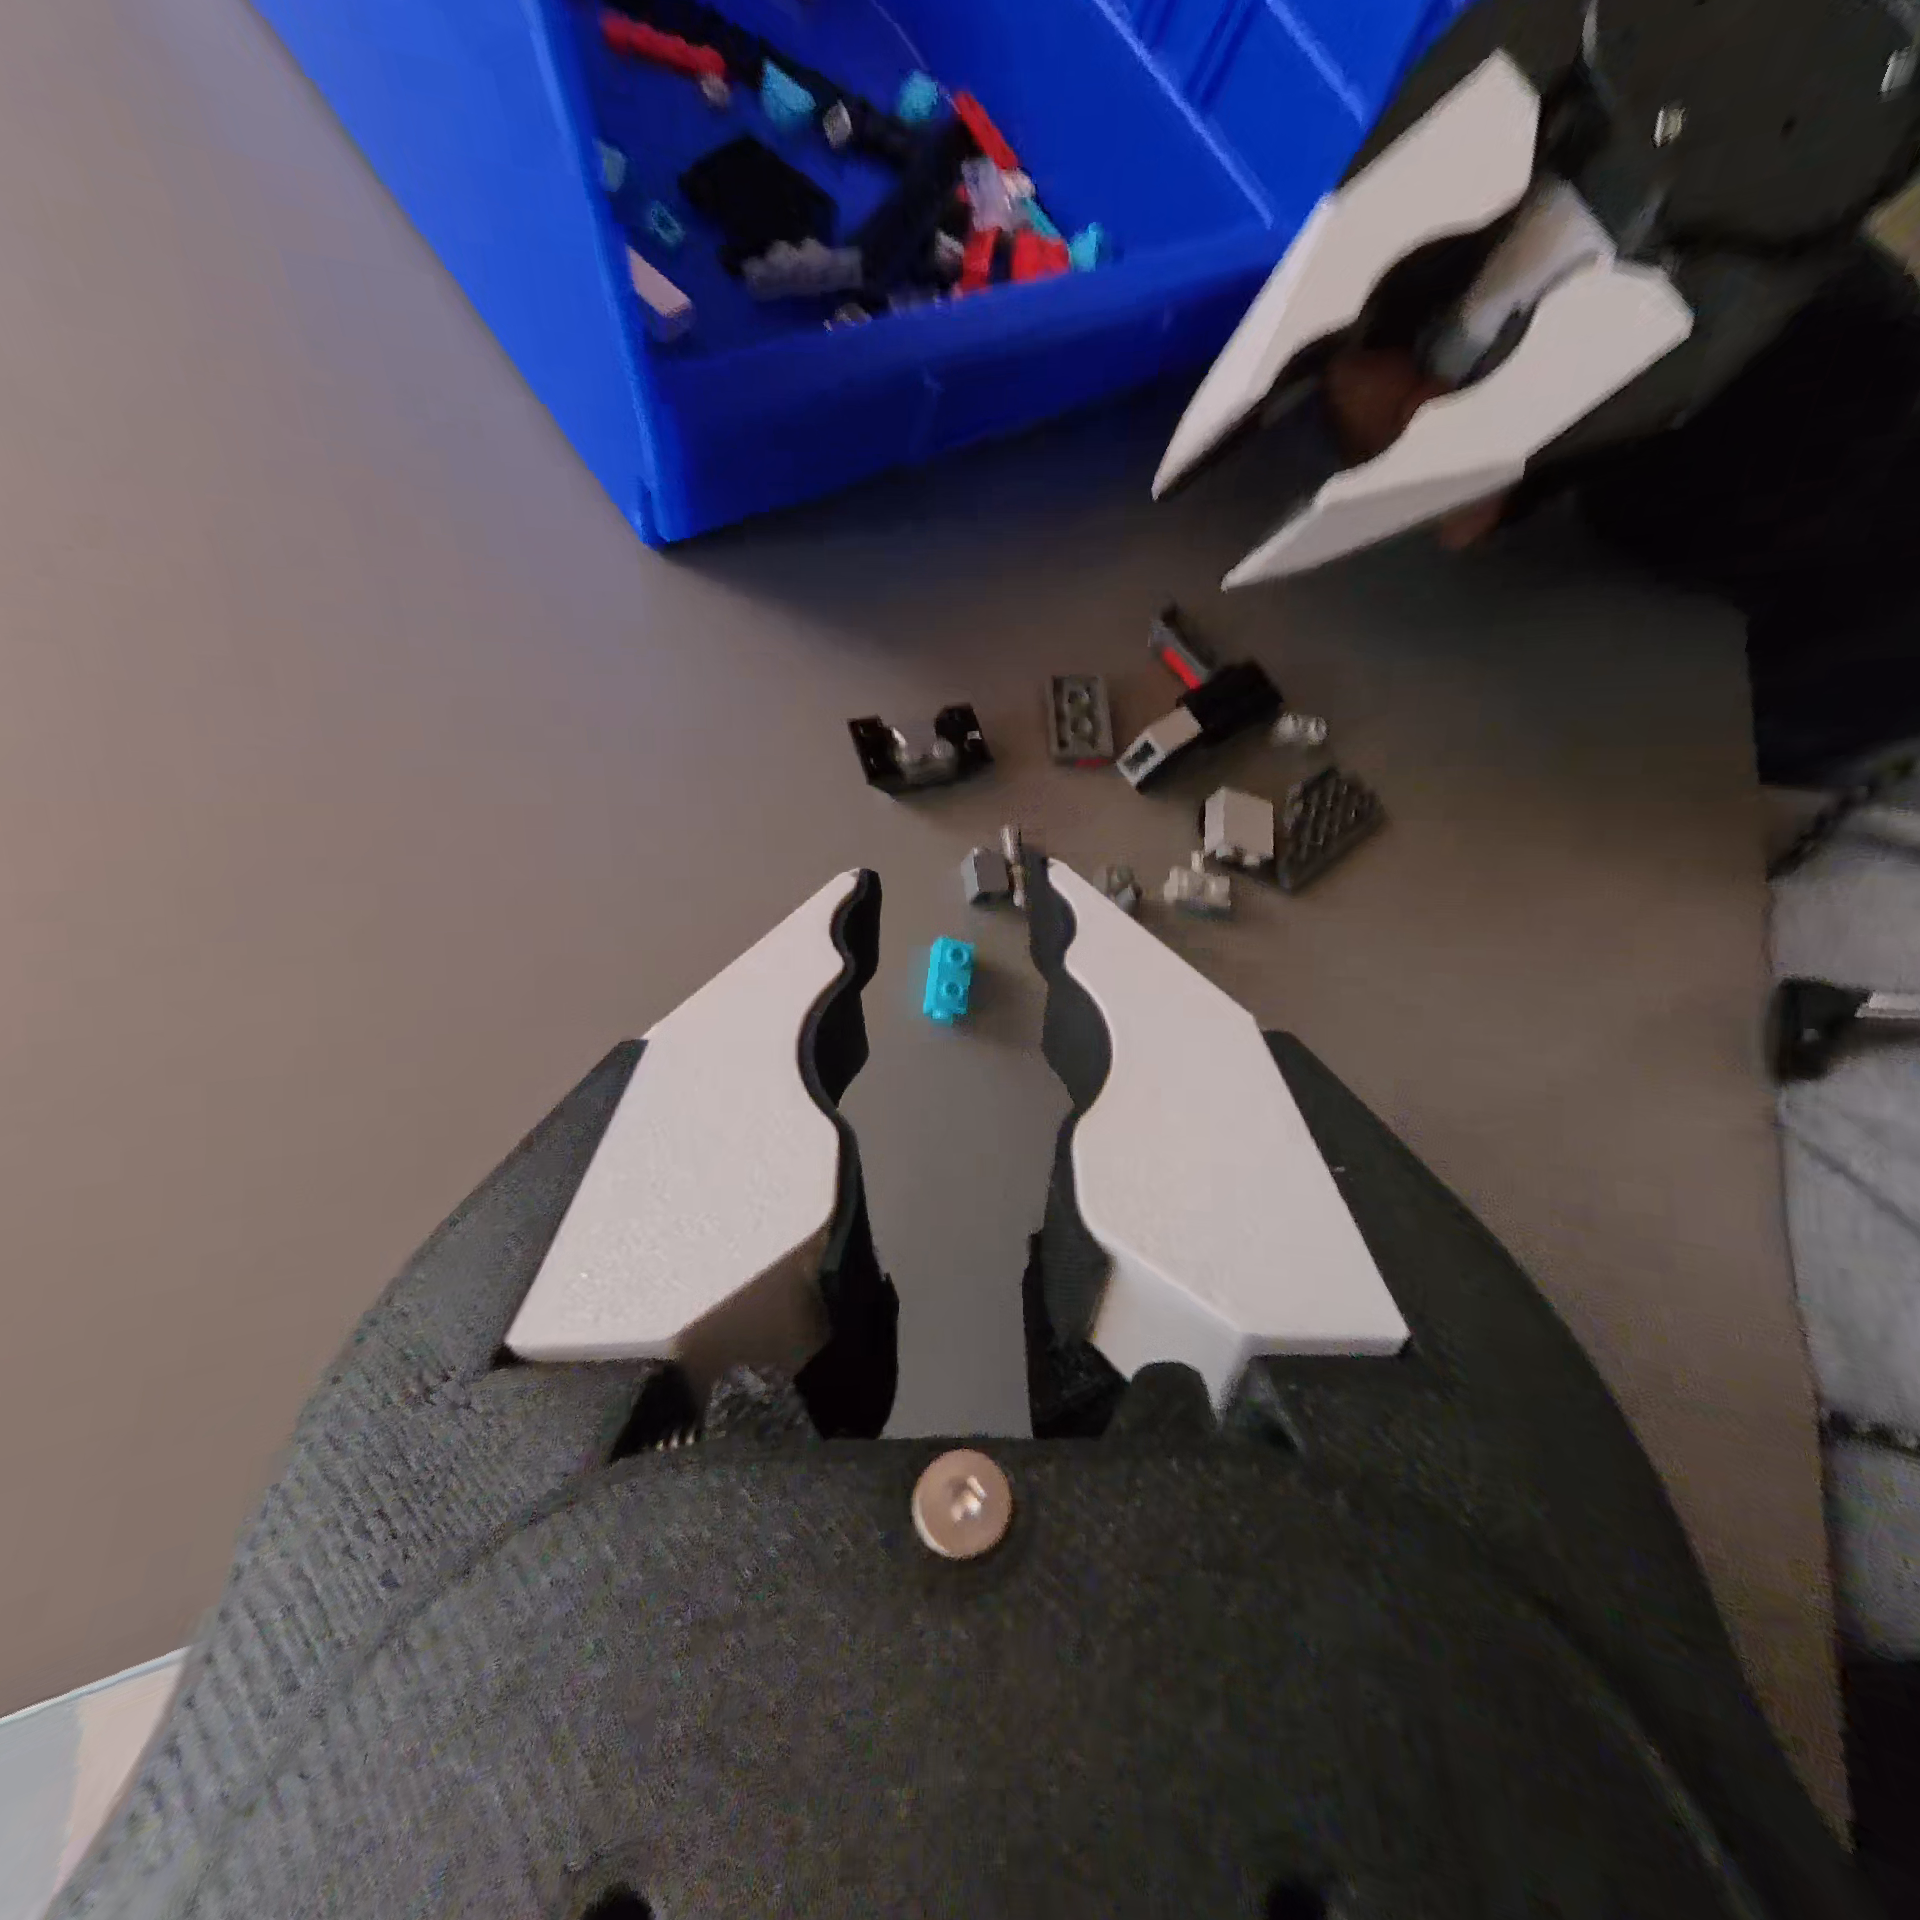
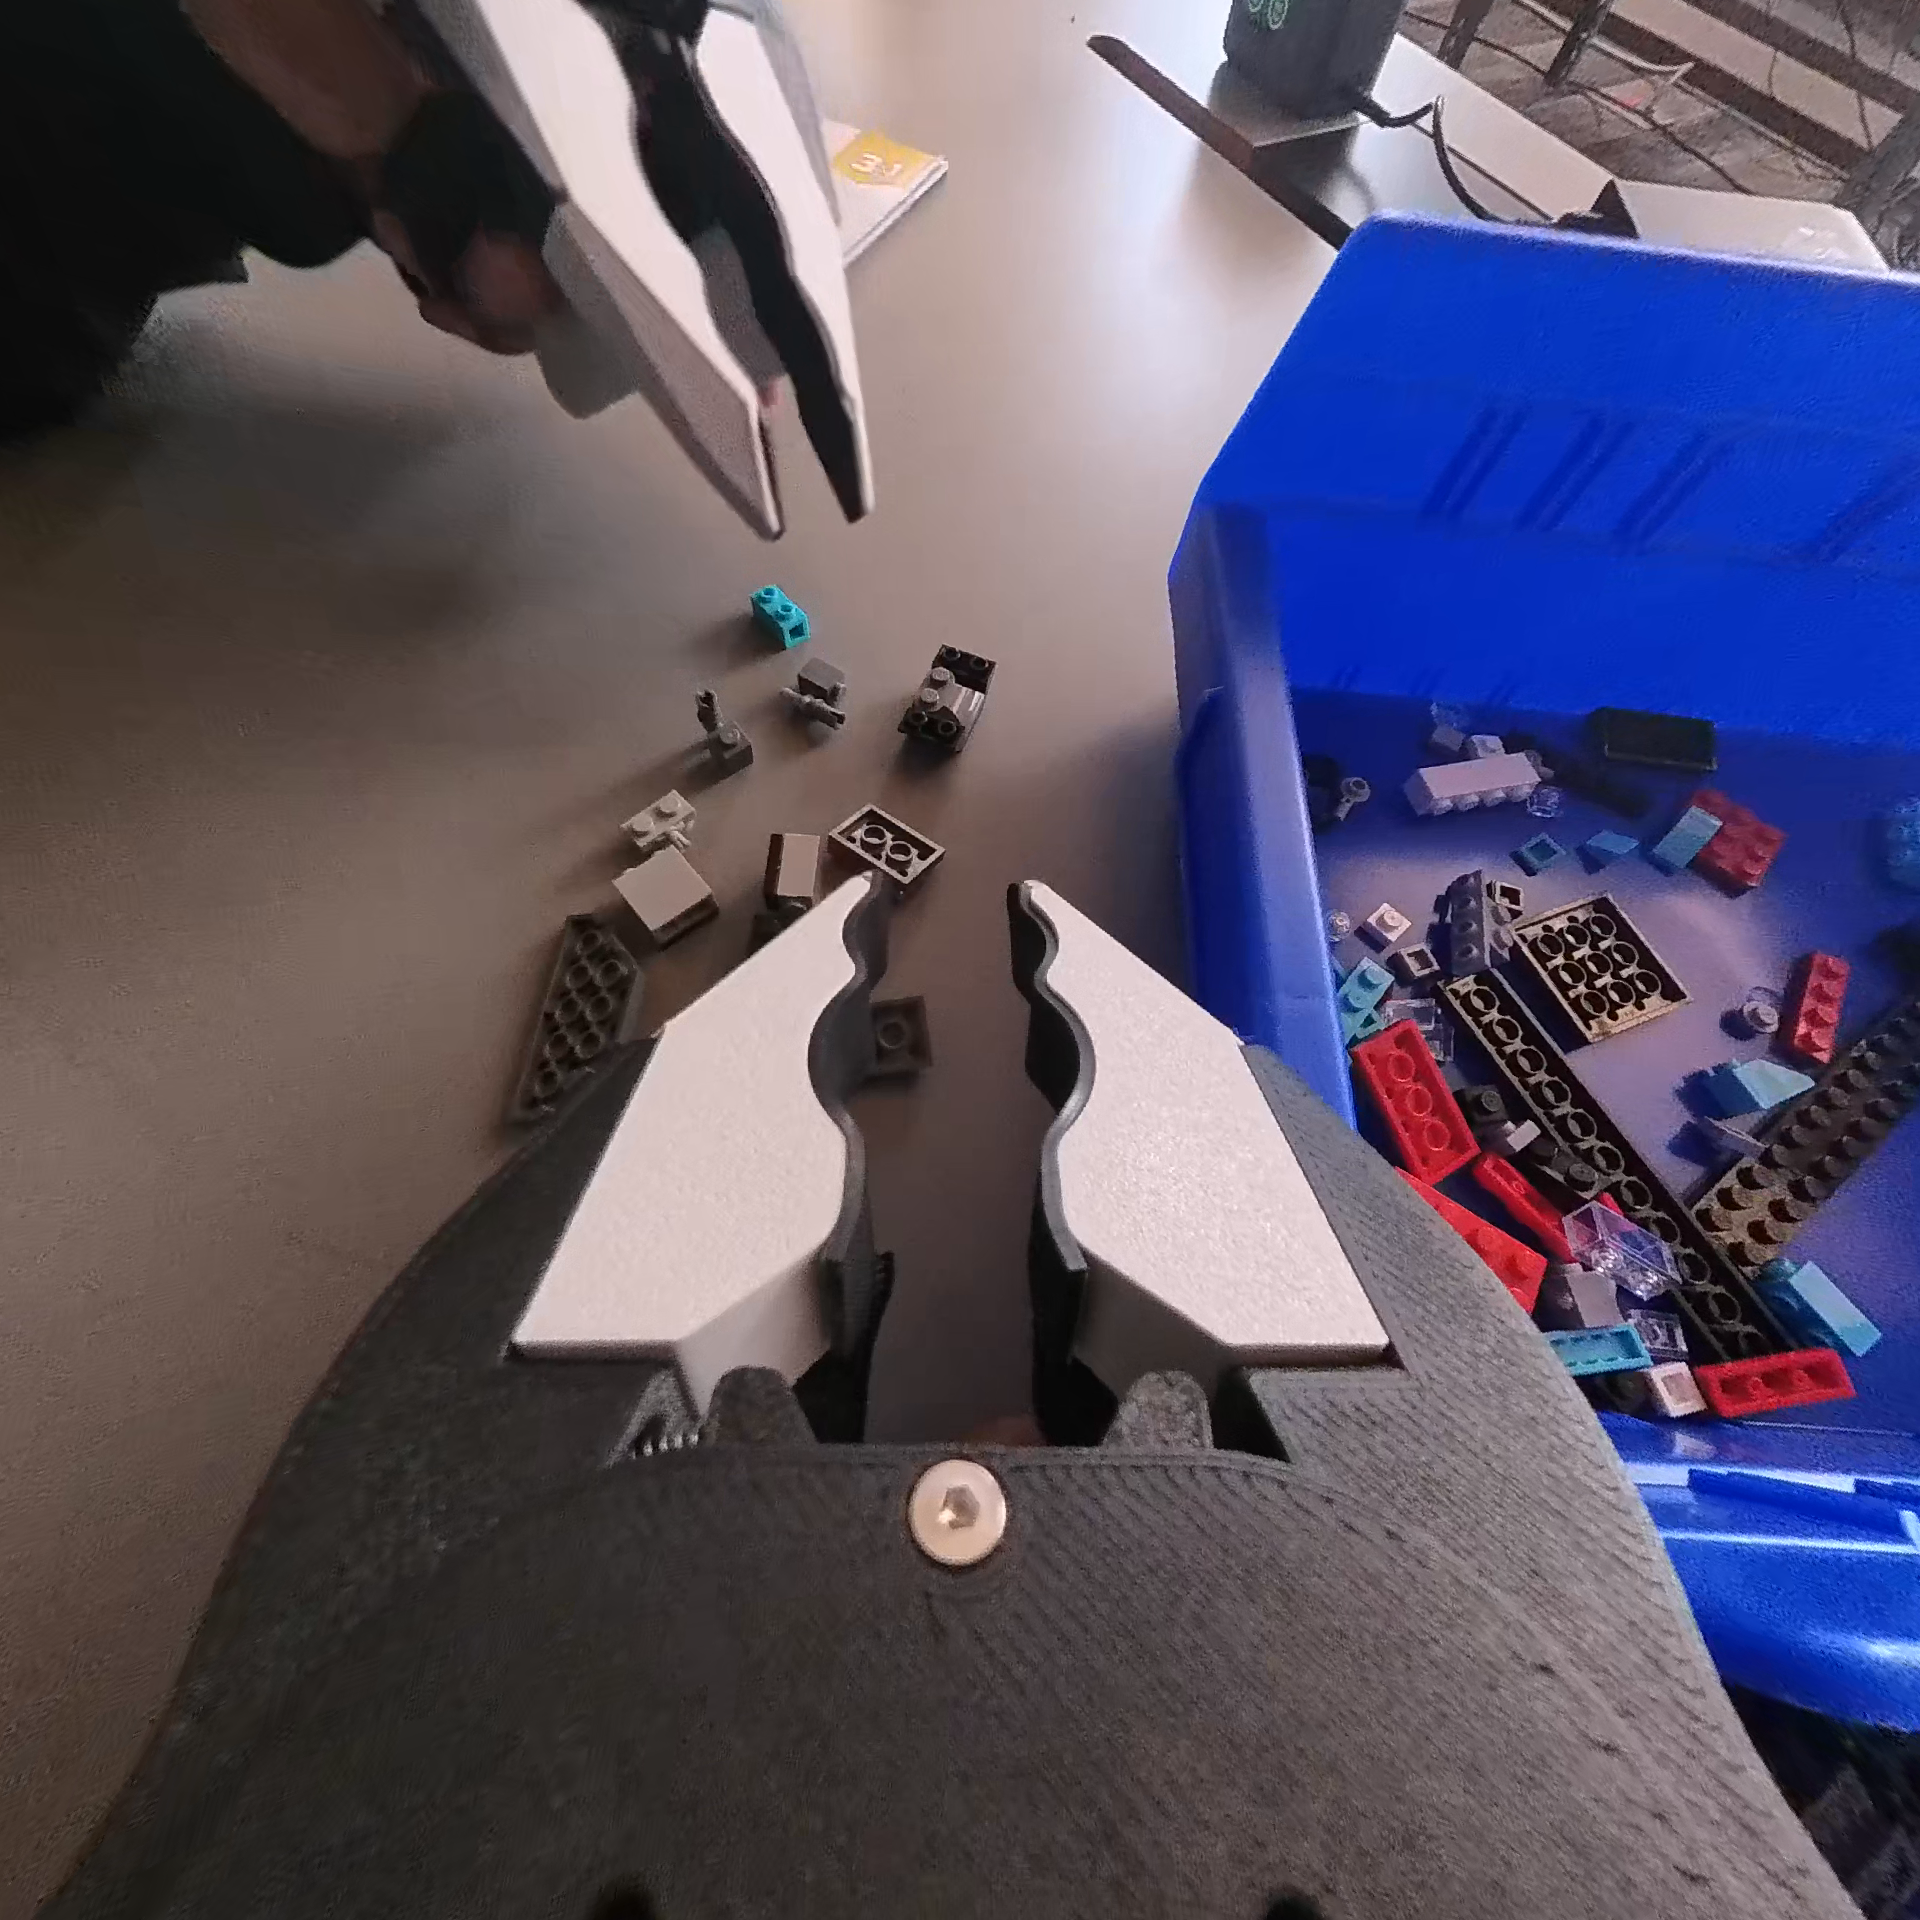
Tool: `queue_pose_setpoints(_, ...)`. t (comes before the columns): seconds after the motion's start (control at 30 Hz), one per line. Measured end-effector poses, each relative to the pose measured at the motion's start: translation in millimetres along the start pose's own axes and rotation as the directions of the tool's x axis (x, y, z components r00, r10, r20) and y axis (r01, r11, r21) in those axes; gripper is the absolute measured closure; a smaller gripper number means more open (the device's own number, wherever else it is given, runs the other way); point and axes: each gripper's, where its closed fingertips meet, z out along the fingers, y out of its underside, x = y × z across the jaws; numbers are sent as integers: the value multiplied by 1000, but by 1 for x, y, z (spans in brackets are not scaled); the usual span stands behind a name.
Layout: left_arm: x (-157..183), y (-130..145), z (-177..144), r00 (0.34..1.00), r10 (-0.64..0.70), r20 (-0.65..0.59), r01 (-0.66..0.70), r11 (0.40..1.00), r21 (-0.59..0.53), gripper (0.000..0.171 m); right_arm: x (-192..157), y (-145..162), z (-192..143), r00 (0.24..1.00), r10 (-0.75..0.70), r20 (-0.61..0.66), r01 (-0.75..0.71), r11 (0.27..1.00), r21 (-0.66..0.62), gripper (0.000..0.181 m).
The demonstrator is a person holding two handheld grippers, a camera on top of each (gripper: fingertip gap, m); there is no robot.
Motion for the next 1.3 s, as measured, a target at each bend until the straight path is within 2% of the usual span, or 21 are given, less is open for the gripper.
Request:
queue_pose_setpoints(0.13, 3, 14, 0, 995, 99, 14, -97, 992, -86, 149, 0, -1, 0, 1000, 1, 1, -1, 1000, 2, 157)
queue_pose_setpoints(0.37, -2, 30, 6, 984, 176, 43, -166, 971, -174, 153, 0, 0, 0, 1000, -2, 0, 2, 1000, 0, 157)
queue_pose_setpoints(0.5, -5, 33, 9, 977, 202, 62, -187, 962, -198, 160, 0, -1, 0, 1000, -1, -1, 1, 1000, 2, 158)
queue_pose_setpoints(0.6, -5, 27, 11, 979, 192, 71, -178, 969, -169, 163, -1, -2, -1, 1000, -1, 0, 1, 1000, 7, 158)
queue_pose_setpoints(0.7, 2, 4, 10, 985, 165, 56, -162, 985, -50, 163, -3, -5, -1, 1000, 4, 12, -5, 1000, 18, 157)
queue_pose_setpoints(0.83, 4, -53, 9, 993, 89, 75, -102, 974, 203, 163, -10, -13, 1, 998, 38, 52, -41, 997, 62, 158)
queue_pose_setpoints(0.93, 0, -99, 15, 992, 48, 116, -83, 944, 319, 162, -15, -19, 2, 996, 51, 75, -58, 994, 93, 158)
queue_pose_setpoints(1.07, -11, -141, 35, 973, 41, 228, -118, 935, 335, 161, -16, -14, 5, 997, 34, 67, -39, 996, 75, 157)
queue_pose_setpoints(1.2, -17, -145, 52, 962, 29, 272, -118, 942, 315, 145, -17, -6, 7, 998, 19, 67, -23, 999, 48, 157)
queue_pose_setpoints(1.3, -16, -138, 50, 963, 34, 266, -124, 937, 328, 141, -16, -6, 6, 998, 16, 66, -19, 999, 49, 157)
